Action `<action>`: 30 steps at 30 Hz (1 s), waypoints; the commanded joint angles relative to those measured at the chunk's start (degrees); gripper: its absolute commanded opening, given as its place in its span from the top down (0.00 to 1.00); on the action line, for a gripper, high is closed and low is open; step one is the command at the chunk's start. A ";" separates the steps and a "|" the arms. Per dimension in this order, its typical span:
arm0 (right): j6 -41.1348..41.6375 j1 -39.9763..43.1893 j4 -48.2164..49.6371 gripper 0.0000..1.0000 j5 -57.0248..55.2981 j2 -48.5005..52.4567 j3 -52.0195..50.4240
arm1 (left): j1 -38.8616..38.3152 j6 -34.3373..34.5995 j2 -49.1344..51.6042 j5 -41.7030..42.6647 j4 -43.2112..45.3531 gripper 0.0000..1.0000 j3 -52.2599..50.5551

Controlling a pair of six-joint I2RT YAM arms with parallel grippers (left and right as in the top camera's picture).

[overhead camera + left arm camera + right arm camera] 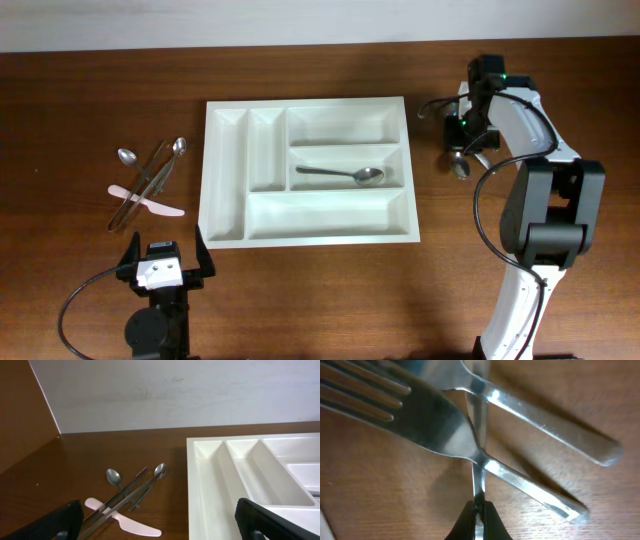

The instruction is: Pack container

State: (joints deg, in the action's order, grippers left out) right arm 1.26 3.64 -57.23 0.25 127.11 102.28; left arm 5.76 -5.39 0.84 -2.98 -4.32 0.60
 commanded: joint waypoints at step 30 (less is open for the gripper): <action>-2.38 -0.13 -2.64 0.96 -1.01 0.24 5.31 | 0.31 -0.55 -0.55 0.66 -0.28 0.01 -0.11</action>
State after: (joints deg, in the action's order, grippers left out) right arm -0.54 3.64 -59.86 0.01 127.15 106.37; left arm 5.76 -5.39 0.84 -2.98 -4.32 0.60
